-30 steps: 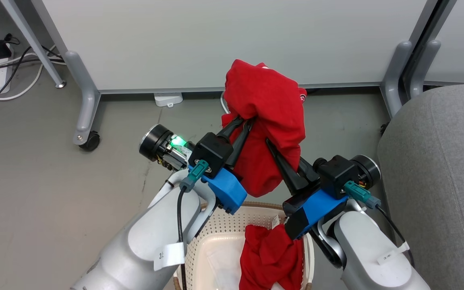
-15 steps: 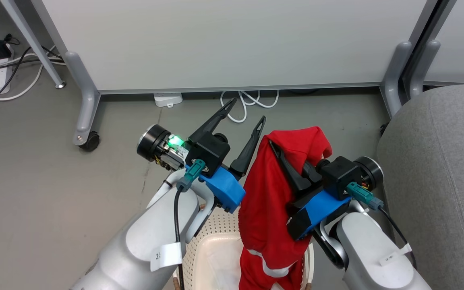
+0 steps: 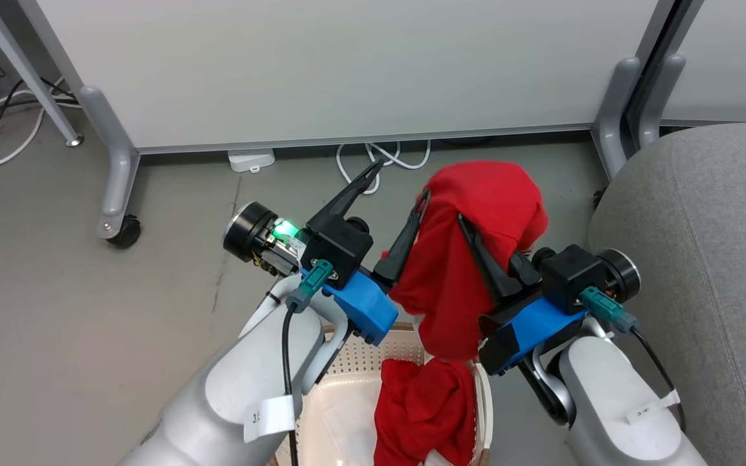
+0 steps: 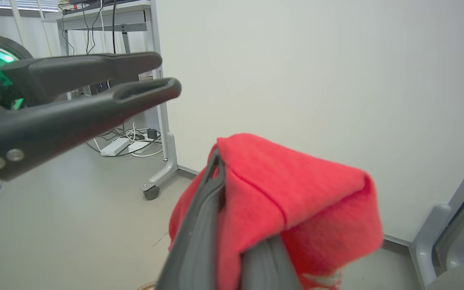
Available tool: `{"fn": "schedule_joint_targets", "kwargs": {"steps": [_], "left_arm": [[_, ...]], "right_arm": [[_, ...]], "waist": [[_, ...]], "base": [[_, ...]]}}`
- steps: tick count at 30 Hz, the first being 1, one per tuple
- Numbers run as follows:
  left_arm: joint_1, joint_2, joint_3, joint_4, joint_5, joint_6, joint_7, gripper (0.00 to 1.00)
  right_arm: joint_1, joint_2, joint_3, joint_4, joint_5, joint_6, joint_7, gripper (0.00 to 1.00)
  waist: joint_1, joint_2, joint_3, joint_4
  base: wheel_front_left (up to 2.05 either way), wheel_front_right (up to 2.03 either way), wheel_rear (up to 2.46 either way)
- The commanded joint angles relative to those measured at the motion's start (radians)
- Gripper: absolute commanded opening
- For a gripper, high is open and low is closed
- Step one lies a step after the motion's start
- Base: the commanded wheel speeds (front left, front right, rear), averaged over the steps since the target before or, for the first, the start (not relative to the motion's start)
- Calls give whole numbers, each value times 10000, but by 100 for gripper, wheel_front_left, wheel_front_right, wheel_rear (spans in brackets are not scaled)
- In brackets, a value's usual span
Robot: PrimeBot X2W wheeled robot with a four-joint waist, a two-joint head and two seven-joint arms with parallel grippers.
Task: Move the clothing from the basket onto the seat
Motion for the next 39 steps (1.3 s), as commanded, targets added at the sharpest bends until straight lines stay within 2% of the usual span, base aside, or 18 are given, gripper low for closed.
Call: {"fn": "schedule_joint_targets", "kwargs": {"steps": [1,16,39], "left_arm": [[106,-48,20,-85,57,-43,-52,100],[293,-236,-170,-390,263,-265,-50,100],[-186,-347,-668,-431,695,-615,-50,100]], "right_arm": [[61,-44,-143,-63,-78,5,-38,0],[271,-504,-1638,-623,-325,5,-38,0],[817,-689,-3704,-1930,-458,3,-38,0]], "waist": [[0,-1,44,-77],[0,-1,496,-1113],[0,-1,1678,-3538]], "base": [[0,0,0],[0,0,0],[0,0,0]]}}
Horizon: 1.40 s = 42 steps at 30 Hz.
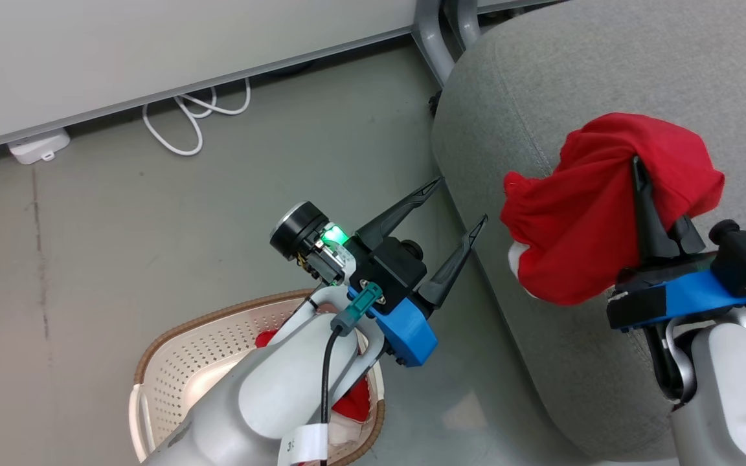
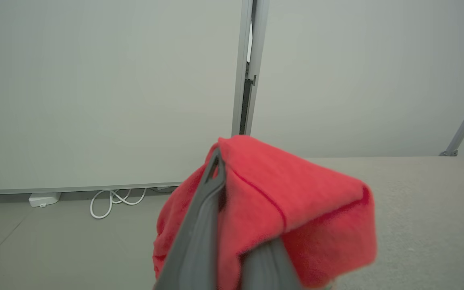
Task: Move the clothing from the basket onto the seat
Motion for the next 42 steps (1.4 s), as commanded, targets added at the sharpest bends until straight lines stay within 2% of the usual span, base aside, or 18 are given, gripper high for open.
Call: {"fn": "schedule_joint_targets", "kwargs": {"steps": [1,11,27,33,38,42], "left_arm": [[-143,-25,-65,-13,30,-38,-50,100],[-224,-129,-547,54,186,-201,-50,100],[-433,-185,-658,26,198,-203,-52,100],[-666,-27,-456,-255,315,-110,-50,100],[-947,161,-339,-475,485,-45,-50,100],[-1279,371,-318,-525,602,-40,-34,100]], "right_arm": [[203,-47,-194,-163,-40,3,-38,0],[887,82,-911,-561,31,3,-38,0],[947,378,-1022,-730,25,5,-38,0],[225,54,-1010,-1058,-83,5,-38,0],[-992,-351,-1316,-1463,-15,3,-38,0],[-2225,-913,-1730,-1730,-107,3,-40,0]], "waist": [[-1,0,185,-304],[-1,0,626,-793],[-1,0,950,-945],[-1,0,1447,-806],[-1,0,2228,-710],[-1,0,2972,-588]], "base": [[0,0,0],[0,0,0],[0,0,0],[0,0,0],[0,0,0],[0,0,0]]}}
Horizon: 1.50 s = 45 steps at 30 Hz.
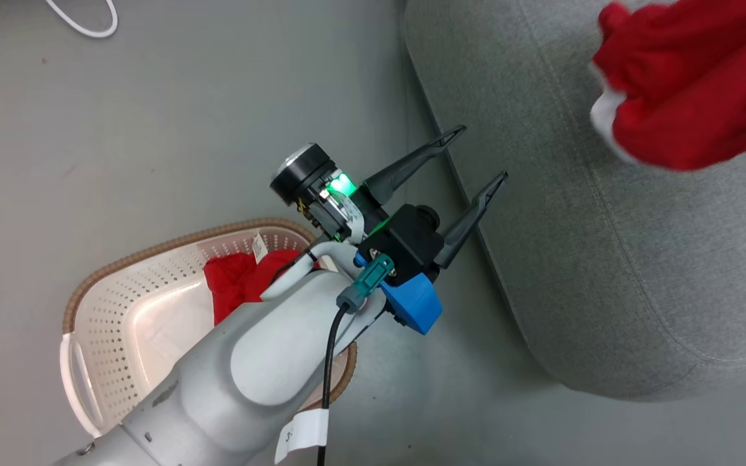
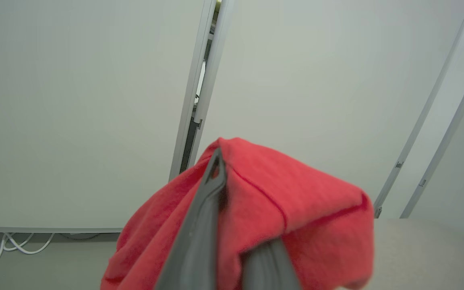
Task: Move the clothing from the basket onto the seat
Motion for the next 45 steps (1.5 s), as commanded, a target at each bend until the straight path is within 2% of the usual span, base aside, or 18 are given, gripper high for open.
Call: {"fn": "schedule_joint_targets", "kwargs": {"steps": [1,9,16,19,24,27,35,41,42,43,45], "left_arm": [[-276,132,69,-65,65,36,-14,100],[-1036,403,-17,-448,376,-20,160,100],[-1547,559,-75,-853,566,4,325,100],[-1666,637,-95,-1005,592,38,385,100],[-1684,757,-141,-1118,617,78,430,100],[-1676,800,-176,-1148,596,87,431,100],[-1753,836,-250,-1224,523,161,469,100],[-1743,914,-290,-1183,493,183,478,100],[-1728,907,-298,-1172,485,185,468,100],[-1719,898,-289,-1175,470,206,442,100],[-1672,895,-267,-1148,418,248,398,100]], "right_arm": [[-555,-244,-180,-119,-97,1,-38,0],[-2790,-1617,-1664,-269,-206,1,-38,0],[-3759,-3018,-2948,842,-135,1,-35,0],[-3965,-3291,-3435,1526,6,1,-38,0],[-3771,-3204,-3570,2618,-77,1,-40,0],[-3473,-2856,-3768,3228,27,1,-37,0],[-2673,-2269,-3845,4268,114,1,-35,0],[-2400,-1941,-3800,4605,430,1,-37,0],[-2317,-1918,-3841,4554,463,1,-37,31],[-2237,-1839,-3900,4497,544,1,-37,100],[-1971,-1699,-4024,4278,637,1,-38,100]], "waist": [[-1,0,682,158],[-1,0,2093,467],[-1,0,3082,743],[-1,0,3389,824],[-1,0,3630,867],[-1,0,3679,902],[-1,0,3785,955],[-1,0,3726,898],[-1,0,3684,903],[-1,0,3638,902],[-1,0,3520,878]], "base": [[0,0,0],[0,0,0],[0,0,0],[0,0,0],[0,0,0],[0,0,0],[0,0,0],[0,0,0],[0,0,0],[0,0,0],[0,0,0]]}}
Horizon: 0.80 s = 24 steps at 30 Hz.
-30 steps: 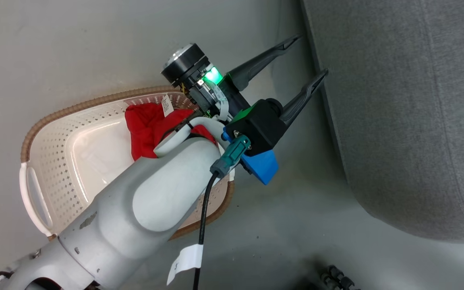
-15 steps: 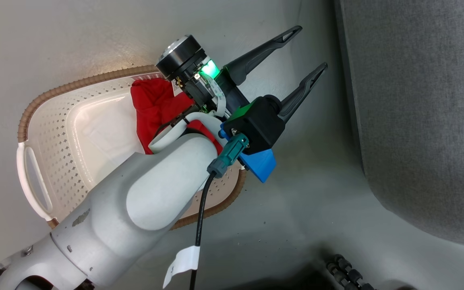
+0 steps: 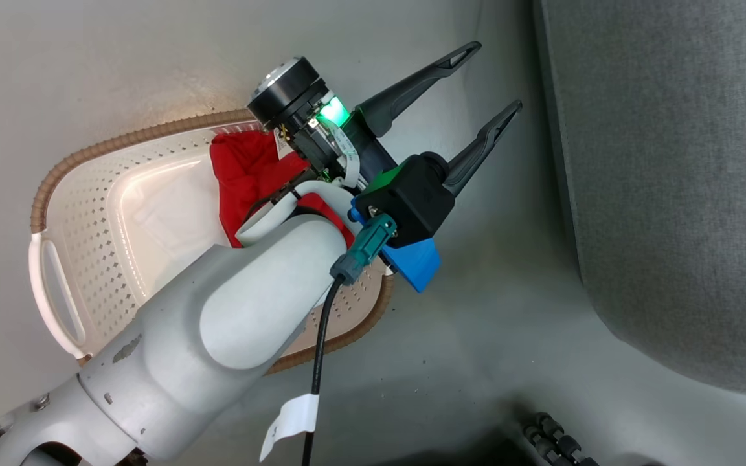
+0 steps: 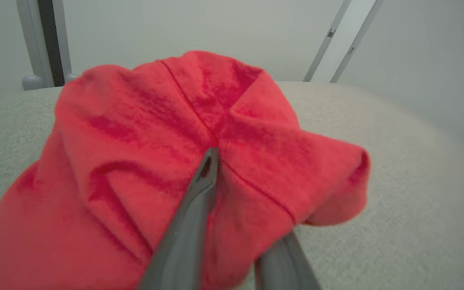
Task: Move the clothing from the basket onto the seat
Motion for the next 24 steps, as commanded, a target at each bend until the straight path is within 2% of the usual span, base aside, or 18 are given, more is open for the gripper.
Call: {"fn": "schedule_joint_targets", "kwargs": {"steps": [1,12,16,24], "left_arm": [[-14,29,63,34,-82,81,-94,100],[619,-225,197,383,-466,317,-442,100],[985,-253,524,424,-708,492,-506,100],[2156,-359,1755,-687,-763,849,-516,100]], "right_arm": [[404,174,-100,-246,104,1,-36,100],[2669,1032,-603,-2018,63,1,-36,100],[3207,1250,-332,-2799,-87,1,-36,100],[4035,1921,1120,-4276,-653,1,-35,100]], "waist": [[-1,0,-162,-33],[-1,0,-1620,-85],[-1,0,-2370,-10],[-1,0,-3814,675]], "base": [[0,0,0],[0,0,0],[0,0,0],[0,0,0]]}}
